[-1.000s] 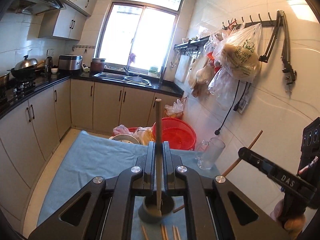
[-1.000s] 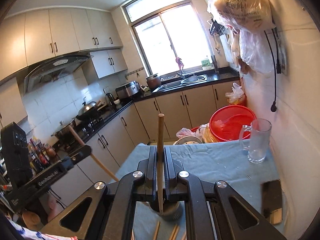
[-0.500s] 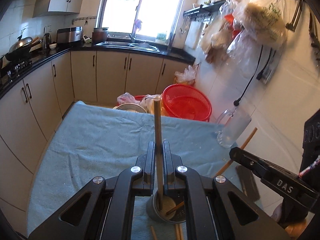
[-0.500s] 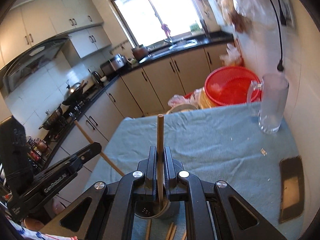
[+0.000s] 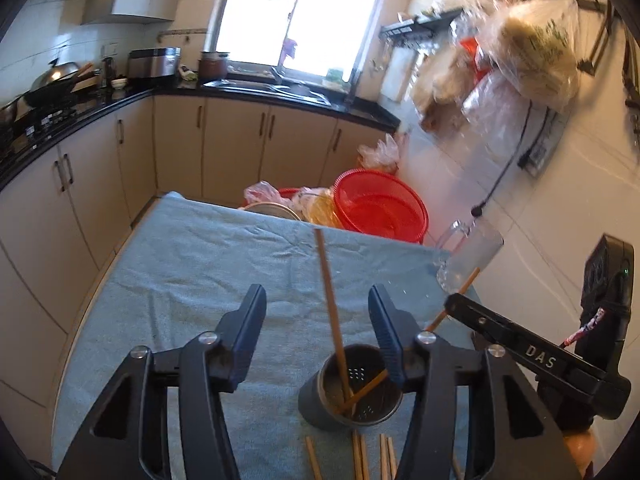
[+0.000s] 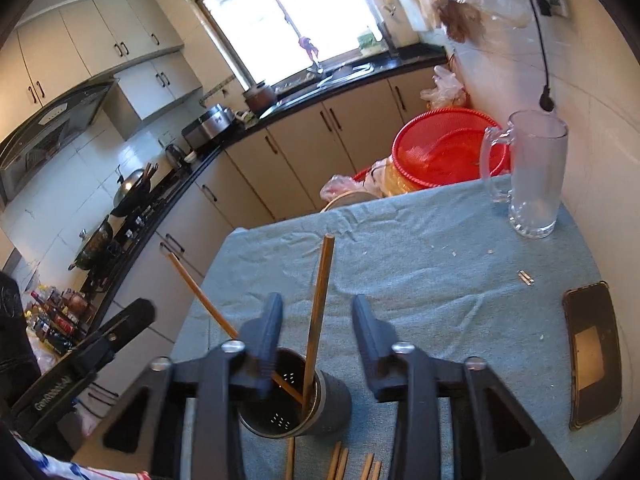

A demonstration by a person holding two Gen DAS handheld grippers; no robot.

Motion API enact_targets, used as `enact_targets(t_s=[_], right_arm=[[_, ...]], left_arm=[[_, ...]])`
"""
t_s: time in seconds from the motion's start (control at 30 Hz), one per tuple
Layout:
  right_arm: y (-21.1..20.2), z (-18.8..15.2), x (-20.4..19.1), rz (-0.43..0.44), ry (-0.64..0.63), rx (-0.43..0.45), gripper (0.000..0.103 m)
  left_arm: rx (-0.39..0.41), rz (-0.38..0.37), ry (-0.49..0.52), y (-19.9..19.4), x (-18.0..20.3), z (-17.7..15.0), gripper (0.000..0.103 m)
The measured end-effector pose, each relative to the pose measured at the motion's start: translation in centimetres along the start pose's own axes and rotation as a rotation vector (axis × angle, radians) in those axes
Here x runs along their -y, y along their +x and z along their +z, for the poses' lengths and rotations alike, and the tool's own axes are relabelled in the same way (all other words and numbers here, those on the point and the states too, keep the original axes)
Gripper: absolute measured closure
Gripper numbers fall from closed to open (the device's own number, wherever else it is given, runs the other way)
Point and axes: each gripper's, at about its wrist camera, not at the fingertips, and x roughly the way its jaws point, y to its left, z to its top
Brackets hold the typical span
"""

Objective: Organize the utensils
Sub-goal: 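Lower the chopsticks into the holder and open both tools, then grasp another chopstick with the left tool while the right tool grasps one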

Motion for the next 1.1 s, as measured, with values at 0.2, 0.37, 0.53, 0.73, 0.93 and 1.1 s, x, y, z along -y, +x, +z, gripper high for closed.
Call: enact_targets(t_s=[0.2, 0.37, 0.53, 0.73, 0.93, 1.1], right_arm=[[-3.8, -0.8, -0.6, -0.027, -0.026, 0.048, 0.056], [-6.8, -4.3, -0.2, -0.049, -0.092, 0.018, 0.045], [-6.3, -10.4, 2.1, -0.099, -0.121, -0.113, 0.045], [-6.2, -16.0, 5.5, -0.130, -0.059, -0.199, 0.045], [-6.8, -18.2, 6.7, -0.135, -0.040, -0.210, 0.045], [-8.0, -18.5, 6.9, -0.117, -0.025, -0.183, 0.045]], left_arm=[[0.018, 0.034, -0.032, -3.9, -2.2, -1.3, 0.051], [-0.001, 0.067, -0.069, -6.8, -4.6, -4.2, 0.045], [-0.100, 0.086, -0.078, -7.1, -6.1, -9.7, 0.045], [-0.216, 0.113, -0.014, -5.8, -6.0, -17.1, 0.046], [-0.277, 0.117, 0.051, -4.4, -4.1, -21.3, 0.053], [-0.313, 0.162, 0.126, -2.9, -2.3, -22.7, 0.069]])
